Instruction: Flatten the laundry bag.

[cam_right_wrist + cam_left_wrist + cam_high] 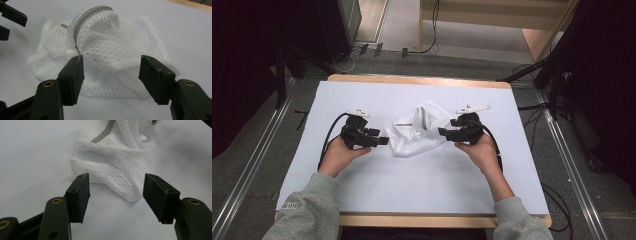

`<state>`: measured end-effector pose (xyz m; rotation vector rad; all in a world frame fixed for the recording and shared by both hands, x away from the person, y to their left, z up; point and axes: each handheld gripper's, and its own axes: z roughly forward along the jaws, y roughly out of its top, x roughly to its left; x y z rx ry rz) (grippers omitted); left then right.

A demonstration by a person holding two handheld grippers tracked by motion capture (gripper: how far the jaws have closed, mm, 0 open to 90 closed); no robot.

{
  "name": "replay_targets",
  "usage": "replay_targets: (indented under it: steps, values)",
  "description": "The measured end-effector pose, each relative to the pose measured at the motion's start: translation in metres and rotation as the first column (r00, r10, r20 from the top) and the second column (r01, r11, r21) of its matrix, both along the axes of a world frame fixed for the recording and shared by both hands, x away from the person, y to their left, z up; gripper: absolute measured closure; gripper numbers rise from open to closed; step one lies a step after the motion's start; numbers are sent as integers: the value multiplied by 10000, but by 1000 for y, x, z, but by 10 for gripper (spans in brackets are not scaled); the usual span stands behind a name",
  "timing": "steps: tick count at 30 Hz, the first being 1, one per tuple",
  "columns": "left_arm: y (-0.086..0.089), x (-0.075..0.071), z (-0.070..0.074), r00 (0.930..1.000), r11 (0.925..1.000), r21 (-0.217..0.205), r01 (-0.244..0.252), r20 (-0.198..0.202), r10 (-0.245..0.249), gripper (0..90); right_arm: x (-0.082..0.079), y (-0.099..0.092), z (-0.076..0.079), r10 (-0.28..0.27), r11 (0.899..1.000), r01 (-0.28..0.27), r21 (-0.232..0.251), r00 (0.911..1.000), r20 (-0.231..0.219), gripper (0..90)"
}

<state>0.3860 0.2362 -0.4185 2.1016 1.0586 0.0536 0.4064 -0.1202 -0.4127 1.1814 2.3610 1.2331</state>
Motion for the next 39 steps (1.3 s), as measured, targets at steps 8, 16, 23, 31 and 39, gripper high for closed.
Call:
replay_targets:
  steps: [8, 16, 23, 31, 39]
  values:
    - [-5, -4, -3, 10000, 10000, 53, 37, 76, -38, 391, 18, 20, -2, 130, 9994, -131, -313, 9999, -52, 327]
    - [-7, -7, -6, 10000, 9999, 158, 34, 72, -35, 393, 29, 41, -7, 521, 9977, -529, -431, 9984, -206, 322]
    - [-1, -10, -6, 9999, 9998, 163, -117, 112, 115, 393, 29, 62, -11, 937, 9923, -949, -793, 9954, -185, 399]
    - [2, -10, -7, 9999, 9997, 198, -133, 79, 131, 394, 35, 57, -15, 810, 9949, -868, -513, 9910, -1066, 860]
    - [5, -11, -4, 9995, 9996, 56, -270, 150, 269, 398, 17, 37, 7, 1328, 9907, -1346, -215, 9885, -730, 861]
